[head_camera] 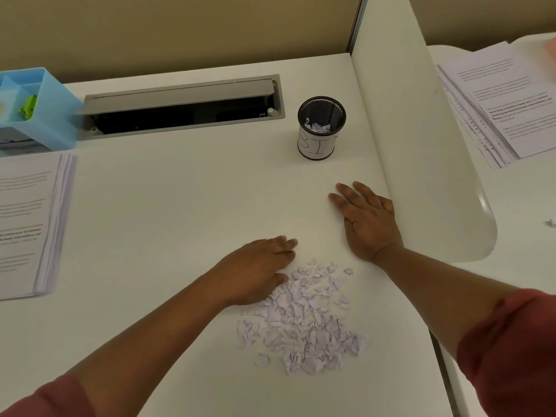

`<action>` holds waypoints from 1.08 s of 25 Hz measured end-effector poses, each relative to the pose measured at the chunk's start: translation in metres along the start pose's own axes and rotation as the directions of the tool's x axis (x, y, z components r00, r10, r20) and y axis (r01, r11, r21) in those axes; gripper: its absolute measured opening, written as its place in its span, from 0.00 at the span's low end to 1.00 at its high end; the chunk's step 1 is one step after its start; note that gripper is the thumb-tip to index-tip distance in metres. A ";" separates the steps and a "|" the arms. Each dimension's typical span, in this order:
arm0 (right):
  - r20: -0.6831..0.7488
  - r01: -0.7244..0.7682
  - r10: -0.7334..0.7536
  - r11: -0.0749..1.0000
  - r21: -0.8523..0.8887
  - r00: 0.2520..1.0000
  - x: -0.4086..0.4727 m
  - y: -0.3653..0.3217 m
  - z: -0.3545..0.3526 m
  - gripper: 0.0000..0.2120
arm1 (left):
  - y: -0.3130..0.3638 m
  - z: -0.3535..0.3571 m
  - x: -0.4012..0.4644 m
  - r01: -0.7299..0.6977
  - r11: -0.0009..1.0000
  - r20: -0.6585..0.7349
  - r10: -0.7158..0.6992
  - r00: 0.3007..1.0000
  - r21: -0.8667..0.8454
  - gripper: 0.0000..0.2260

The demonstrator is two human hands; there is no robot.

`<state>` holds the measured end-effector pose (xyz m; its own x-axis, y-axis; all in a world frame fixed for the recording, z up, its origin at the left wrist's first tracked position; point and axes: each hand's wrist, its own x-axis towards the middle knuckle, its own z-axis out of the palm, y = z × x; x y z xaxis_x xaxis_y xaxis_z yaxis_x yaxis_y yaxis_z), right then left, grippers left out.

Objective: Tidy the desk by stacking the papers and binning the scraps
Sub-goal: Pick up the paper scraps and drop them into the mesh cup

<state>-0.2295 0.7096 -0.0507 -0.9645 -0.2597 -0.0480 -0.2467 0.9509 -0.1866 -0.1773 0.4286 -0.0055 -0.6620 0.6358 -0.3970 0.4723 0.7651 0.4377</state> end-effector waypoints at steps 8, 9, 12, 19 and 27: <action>-0.005 -0.003 0.003 1.000 0.005 1.000 0.000 0.001 0.000 0.27 | -0.003 0.036 0.000 0.005 0.992 -0.344 -0.049 0.938 -0.128 0.14; -0.005 -0.004 0.004 1.000 0.007 1.000 0.000 0.001 0.000 0.27 | -0.003 0.037 0.001 0.010 0.988 -0.350 -0.064 0.934 -0.154 0.13; -0.008 -0.006 0.006 1.000 0.012 1.000 0.000 -0.001 0.001 0.27 | -0.005 0.034 0.003 0.019 0.983 -0.398 -0.091 0.913 -0.181 0.07; -0.010 -0.002 0.002 1.000 0.016 1.000 0.001 0.000 0.000 0.27 | -0.004 -0.006 0.004 0.203 0.695 -0.218 -0.466 0.857 -0.690 0.03; 0.027 -0.004 0.004 1.000 0.000 1.000 0.002 0.001 0.000 0.28 | 0.005 -0.116 0.043 -0.007 0.507 -0.282 -0.467 0.838 -0.862 0.03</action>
<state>-0.2316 0.7104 -0.0515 -0.9626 -0.2603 -0.0755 -0.2428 0.9520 -0.1866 -0.2706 0.4480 0.0729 -0.9393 0.1465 -0.3102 -0.2577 0.2956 0.9199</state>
